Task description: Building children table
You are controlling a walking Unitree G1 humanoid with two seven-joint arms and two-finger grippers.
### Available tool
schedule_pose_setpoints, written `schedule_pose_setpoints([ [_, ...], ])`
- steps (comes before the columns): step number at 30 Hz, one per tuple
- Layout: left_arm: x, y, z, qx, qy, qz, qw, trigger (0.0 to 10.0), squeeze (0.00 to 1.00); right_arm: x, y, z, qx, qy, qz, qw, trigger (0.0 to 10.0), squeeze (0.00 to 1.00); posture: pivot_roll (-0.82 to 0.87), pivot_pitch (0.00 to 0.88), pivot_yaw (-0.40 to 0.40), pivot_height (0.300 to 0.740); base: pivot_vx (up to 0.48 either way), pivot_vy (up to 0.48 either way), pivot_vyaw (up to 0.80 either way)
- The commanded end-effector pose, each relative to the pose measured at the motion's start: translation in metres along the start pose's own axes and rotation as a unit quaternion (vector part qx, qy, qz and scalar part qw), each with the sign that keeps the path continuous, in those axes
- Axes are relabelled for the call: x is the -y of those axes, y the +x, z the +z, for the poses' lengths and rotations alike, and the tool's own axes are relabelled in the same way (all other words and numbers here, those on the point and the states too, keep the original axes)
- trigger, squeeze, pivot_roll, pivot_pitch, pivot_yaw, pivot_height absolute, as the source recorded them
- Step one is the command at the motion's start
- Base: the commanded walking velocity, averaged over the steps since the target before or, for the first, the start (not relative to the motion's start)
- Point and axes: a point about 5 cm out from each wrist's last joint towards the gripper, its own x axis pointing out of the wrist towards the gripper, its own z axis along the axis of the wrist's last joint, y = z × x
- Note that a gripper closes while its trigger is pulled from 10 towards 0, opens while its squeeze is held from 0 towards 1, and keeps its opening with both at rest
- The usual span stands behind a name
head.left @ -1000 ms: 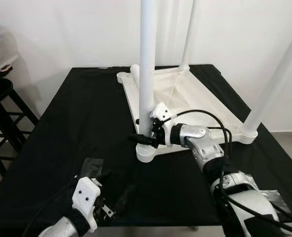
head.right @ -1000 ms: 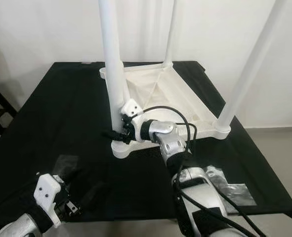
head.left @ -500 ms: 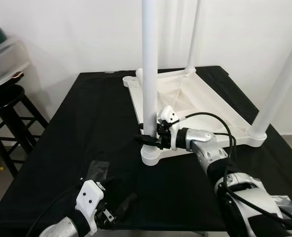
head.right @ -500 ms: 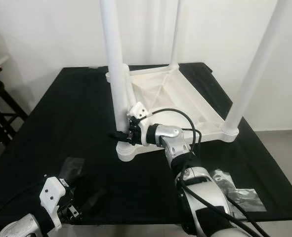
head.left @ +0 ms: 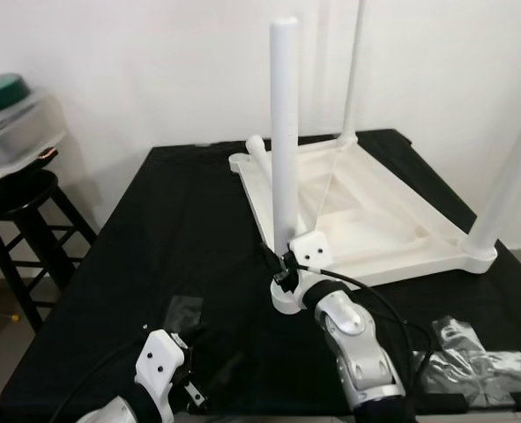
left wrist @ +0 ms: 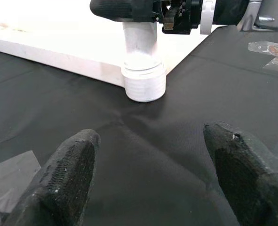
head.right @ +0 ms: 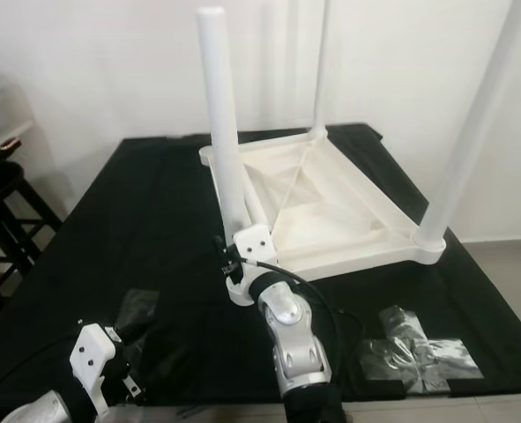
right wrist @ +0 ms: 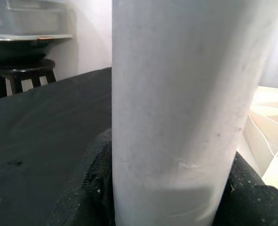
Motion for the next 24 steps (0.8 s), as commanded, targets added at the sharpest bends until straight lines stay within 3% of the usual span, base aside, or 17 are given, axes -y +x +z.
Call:
schedule_pose_setpoints([
  [1, -0.001, -0.001, -0.001, 0.002, 0.001, 0.009, 1.000, 10.0, 0.00, 0.006, 0.000, -0.010, -0.040, -0.028, 0.001, 0.999, 10.0, 0.00, -0.06, 0.000, 0.039, 0.740, 0.000, 0.000, 0.00],
  [2, -0.001, -0.001, 0.000, 0.006, 0.000, 0.014, 1.000, 10.0, 0.00, 0.008, 0.001, -0.004, -0.043, -0.031, 0.010, 0.999, 10.0, 1.00, -0.05, 0.000, 0.041, 0.740, 0.000, 0.000, 0.00],
  [6, 0.000, 0.000, 0.001, 0.010, -0.002, 0.019, 1.000, 10.0, 0.00, 0.013, 0.004, 0.007, -0.033, -0.031, 0.024, 0.999, 10.0, 1.00, -0.05, 0.000, 0.041, 0.740, 0.000, 0.000, 0.00],
  [7, 0.000, 0.001, 0.001, 0.010, -0.002, 0.017, 1.000, 10.0, 0.00, 0.014, 0.010, 0.016, -0.014, -0.024, 0.070, 0.997, 10.0, 1.00, -0.05, 0.000, 0.041, 0.740, 0.000, 0.000, 0.00],
  [8, 0.000, 0.001, 0.001, 0.011, -0.002, 0.013, 1.000, 10.0, 0.00, 0.014, 0.016, 0.027, 0.012, -0.021, 0.172, 0.985, 10.0, 0.82, -0.05, 0.000, 0.047, 0.740, 0.000, 0.000, 0.00],
  [10, 0.001, 0.003, 0.002, 0.011, -0.003, 0.010, 1.000, 10.0, 0.00, 0.014, 0.018, 0.038, 0.038, -0.022, 0.285, 0.958, 10.0, 0.82, -0.05, 0.000, 0.046, 0.740, 0.000, 0.000, 0.00],
  [11, 0.001, 0.003, 0.002, 0.011, -0.003, 0.010, 1.000, 10.0, 0.00, 0.016, 0.019, 0.040, 0.039, -0.033, 0.305, 0.951, 10.0, 0.00, -0.05, 0.000, 0.046, 0.740, 0.000, 0.000, 0.00],
  [14, 0.000, 0.004, 0.002, 0.011, -0.002, 0.010, 1.000, 10.0, 0.00, 0.023, 0.032, 0.042, 0.018, -0.060, 0.348, 0.935, 10.0, 0.00, -0.04, 0.000, 0.043, 0.740, 0.000, 0.000, 0.00],
  [20, -0.001, 0.005, 0.002, 0.012, 0.001, 0.012, 1.000, 10.0, 0.00, 0.022, 0.043, 0.049, -0.003, -0.027, 0.397, 0.917, 10.0, 0.00, -0.03, 0.000, 0.039, 0.740, 0.000, 0.000, 0.00],
  [21, -0.001, 0.005, 0.002, 0.012, 0.001, 0.012, 1.000, 10.0, 0.00, 0.023, 0.046, 0.050, -0.006, -0.015, 0.404, 0.915, 1.1, 0.00, -0.02, 0.000, 0.036, 0.740, 0.000, 0.000, 0.00],
  [22, -0.001, 0.005, 0.002, 0.012, 0.001, 0.012, 1.000, 10.0, 0.00, 0.023, 0.046, 0.050, -0.006, -0.015, 0.404, 0.915, 1.1, 0.00, -0.02, 0.000, 0.036, 0.740, 0.000, 0.000, 0.00],
  [23, -0.001, 0.006, 0.002, 0.011, 0.001, 0.012, 1.000, 10.0, 0.00, 0.024, 0.048, 0.049, -0.013, -0.006, 0.411, 0.911, 0.0, 0.00, -0.02, 0.000, 0.036, 0.740, 0.000, 0.000, 0.00],
  [24, 0.000, 0.006, 0.002, 0.011, 0.002, 0.011, 1.000, 10.0, 0.00, 0.025, 0.049, 0.047, -0.021, -0.009, 0.418, 0.908, 0.0, 0.00, -0.02, 0.000, 0.037, 0.740, 0.000, 0.000, 0.00],
])
